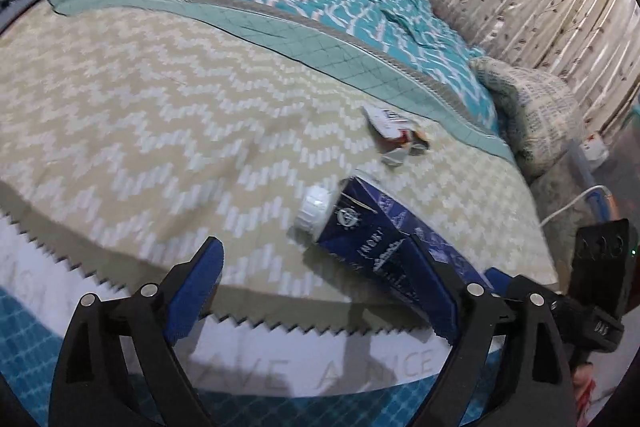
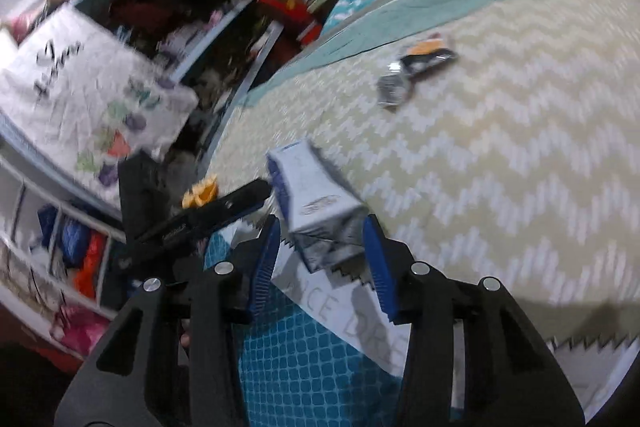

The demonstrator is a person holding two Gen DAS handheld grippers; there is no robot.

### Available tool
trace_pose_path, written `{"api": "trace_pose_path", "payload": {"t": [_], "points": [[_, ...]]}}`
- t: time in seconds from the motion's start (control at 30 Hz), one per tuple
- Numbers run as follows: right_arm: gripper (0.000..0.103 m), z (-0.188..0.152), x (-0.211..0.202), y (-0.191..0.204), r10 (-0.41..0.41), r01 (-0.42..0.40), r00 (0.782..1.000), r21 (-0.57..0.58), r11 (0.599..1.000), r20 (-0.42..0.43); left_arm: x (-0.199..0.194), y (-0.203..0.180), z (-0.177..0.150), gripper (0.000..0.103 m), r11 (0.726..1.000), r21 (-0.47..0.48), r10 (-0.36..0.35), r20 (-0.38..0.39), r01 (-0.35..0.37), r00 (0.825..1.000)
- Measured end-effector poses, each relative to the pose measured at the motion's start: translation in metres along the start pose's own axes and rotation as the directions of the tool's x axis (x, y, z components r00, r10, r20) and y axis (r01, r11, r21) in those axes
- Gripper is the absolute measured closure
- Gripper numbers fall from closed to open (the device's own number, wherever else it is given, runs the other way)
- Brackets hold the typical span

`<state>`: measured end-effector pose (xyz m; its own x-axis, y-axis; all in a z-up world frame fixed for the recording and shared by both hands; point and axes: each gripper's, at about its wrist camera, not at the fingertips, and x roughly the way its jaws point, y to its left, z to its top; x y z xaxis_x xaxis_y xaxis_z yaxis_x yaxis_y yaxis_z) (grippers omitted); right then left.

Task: Collect trash
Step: 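Swing both open tools back over the bed toward the milk carton, then lower the left gripper onto the blue-and-white milk carton and close it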

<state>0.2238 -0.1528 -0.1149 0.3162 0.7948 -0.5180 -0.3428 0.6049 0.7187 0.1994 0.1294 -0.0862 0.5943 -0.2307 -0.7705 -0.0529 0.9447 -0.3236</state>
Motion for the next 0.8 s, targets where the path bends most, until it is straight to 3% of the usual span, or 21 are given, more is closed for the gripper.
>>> {"api": "trace_pose_path", "payload": {"t": [0.13, 0.27, 0.5, 0.8], "points": [[0.058, -0.009, -0.01, -0.03, -0.063, 0.057, 0.996, 0.082, 0.995, 0.062, -0.01, -0.003, -0.007, 0.017, 0.987, 0.049, 0.152, 0.058, -0.155, 0.987], [0.056, -0.006, -0.032, -0.051, -0.022, -0.002, 0.989, 0.161, 0.987, 0.146, -0.016, 0.001, -0.017, 0.017, 0.964, 0.061, 0.251, 0.098, -0.258, 0.963], [0.054, -0.008, -0.041, -0.05, -0.058, 0.033, 0.985, 0.15, 0.988, 0.165, -0.022, 0.009, -0.026, 0.017, 0.947, 0.075, 0.301, 0.121, -0.311, 0.946], [0.05, -0.004, -0.027, -0.036, -0.093, 0.072, 0.98, 0.124, 0.99, 0.175, -0.026, 0.01, -0.03, 0.017, 0.943, 0.07, 0.313, 0.14, -0.325, 0.939]]}}
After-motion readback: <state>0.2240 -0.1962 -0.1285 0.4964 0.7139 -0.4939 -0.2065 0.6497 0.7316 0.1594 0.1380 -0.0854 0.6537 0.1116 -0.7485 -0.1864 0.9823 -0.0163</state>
